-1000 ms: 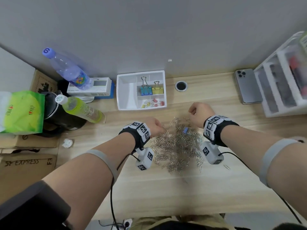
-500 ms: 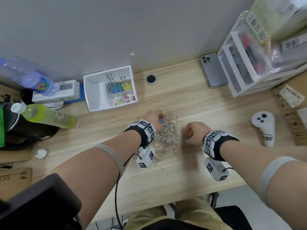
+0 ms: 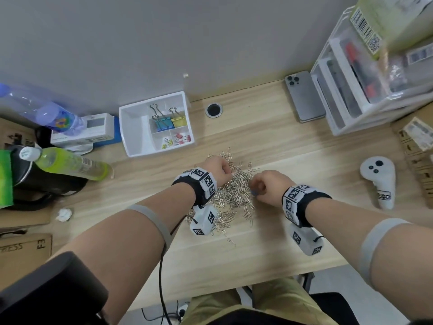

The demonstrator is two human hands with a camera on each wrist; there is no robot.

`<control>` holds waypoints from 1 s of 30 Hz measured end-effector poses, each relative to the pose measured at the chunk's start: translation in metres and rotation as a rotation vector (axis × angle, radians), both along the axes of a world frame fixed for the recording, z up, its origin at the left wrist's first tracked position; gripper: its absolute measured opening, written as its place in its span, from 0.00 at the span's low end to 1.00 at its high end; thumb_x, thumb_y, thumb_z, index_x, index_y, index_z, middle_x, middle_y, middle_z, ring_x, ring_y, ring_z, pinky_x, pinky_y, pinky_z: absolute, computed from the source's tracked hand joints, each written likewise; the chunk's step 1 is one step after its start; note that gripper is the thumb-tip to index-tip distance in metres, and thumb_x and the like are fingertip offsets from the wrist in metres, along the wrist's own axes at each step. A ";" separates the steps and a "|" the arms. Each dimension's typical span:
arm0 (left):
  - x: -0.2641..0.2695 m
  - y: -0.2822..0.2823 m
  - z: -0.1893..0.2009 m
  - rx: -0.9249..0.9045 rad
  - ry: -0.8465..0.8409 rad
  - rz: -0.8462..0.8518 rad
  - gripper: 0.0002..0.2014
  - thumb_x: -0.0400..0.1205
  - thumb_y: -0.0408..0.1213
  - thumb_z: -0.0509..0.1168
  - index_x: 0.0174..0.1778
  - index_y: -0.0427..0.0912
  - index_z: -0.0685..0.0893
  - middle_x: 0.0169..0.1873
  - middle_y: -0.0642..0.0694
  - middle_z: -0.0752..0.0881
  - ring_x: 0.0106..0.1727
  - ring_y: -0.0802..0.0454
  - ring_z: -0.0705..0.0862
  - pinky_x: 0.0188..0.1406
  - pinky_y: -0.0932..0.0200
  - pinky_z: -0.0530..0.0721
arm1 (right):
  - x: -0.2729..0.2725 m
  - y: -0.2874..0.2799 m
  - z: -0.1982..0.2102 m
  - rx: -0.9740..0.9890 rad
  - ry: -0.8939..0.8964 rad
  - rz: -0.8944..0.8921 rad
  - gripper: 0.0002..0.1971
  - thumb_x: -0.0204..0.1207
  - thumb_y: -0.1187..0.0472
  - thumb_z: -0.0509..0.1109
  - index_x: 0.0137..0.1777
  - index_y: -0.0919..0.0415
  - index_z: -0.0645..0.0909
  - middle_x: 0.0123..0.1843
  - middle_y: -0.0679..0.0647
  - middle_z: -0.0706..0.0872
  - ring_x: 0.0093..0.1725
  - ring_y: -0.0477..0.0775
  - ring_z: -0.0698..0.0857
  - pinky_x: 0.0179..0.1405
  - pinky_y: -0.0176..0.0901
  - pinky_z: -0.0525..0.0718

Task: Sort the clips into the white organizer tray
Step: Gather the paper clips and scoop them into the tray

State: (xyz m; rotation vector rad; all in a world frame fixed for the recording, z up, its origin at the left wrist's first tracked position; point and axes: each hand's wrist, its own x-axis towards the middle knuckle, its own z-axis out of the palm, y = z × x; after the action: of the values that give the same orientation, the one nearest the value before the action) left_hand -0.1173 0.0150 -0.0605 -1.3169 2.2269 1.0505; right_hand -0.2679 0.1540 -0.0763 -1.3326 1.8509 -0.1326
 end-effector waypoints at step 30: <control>0.050 -0.038 0.064 0.294 0.090 0.326 0.21 0.85 0.48 0.58 0.36 0.36 0.82 0.24 0.42 0.84 0.16 0.53 0.79 0.14 0.67 0.77 | 0.099 -0.099 0.049 0.320 -0.960 -0.881 0.18 0.85 0.52 0.54 0.43 0.65 0.77 0.36 0.61 0.83 0.33 0.58 0.82 0.32 0.45 0.81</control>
State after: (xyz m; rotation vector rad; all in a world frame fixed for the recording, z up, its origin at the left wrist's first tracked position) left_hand -0.0672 -0.0227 0.0036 -1.5521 1.8591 1.5134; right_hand -0.1685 0.0545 -0.0275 -0.0655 1.3684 -0.7492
